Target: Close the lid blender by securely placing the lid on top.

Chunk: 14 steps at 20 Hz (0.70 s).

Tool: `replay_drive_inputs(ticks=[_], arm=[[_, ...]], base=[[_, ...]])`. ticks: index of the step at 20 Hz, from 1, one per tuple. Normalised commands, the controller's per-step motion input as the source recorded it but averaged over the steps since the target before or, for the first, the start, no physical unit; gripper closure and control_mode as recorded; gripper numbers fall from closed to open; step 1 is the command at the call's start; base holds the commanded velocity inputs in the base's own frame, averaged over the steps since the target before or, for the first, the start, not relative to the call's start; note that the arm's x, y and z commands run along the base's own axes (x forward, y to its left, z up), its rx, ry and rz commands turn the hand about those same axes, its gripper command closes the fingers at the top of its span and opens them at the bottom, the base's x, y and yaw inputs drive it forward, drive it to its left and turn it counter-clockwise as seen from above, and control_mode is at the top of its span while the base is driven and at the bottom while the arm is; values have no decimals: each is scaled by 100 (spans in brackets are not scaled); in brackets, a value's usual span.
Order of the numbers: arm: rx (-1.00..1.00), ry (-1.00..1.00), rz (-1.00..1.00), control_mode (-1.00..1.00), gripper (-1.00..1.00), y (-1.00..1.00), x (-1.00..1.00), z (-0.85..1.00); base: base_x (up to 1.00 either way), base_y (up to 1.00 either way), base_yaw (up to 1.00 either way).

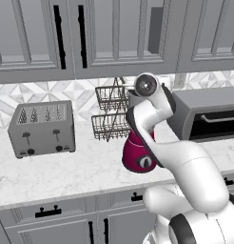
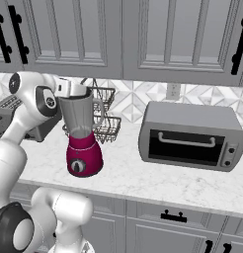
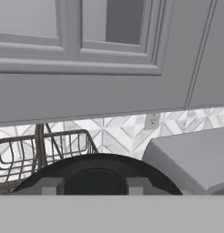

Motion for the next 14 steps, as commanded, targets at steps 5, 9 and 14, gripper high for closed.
replay_drive_inputs(ticks=[5, 9, 14], arm=[[0, -1, 0, -100, 100, -1, 0, -61], [0, -6, 0, -100, 100, -1, -2, -82], [-2, -6, 0, -100, 100, -2, 0, -97]], base=[[0, 0, 0], [0, 0, 0], [0, 0, 0]])
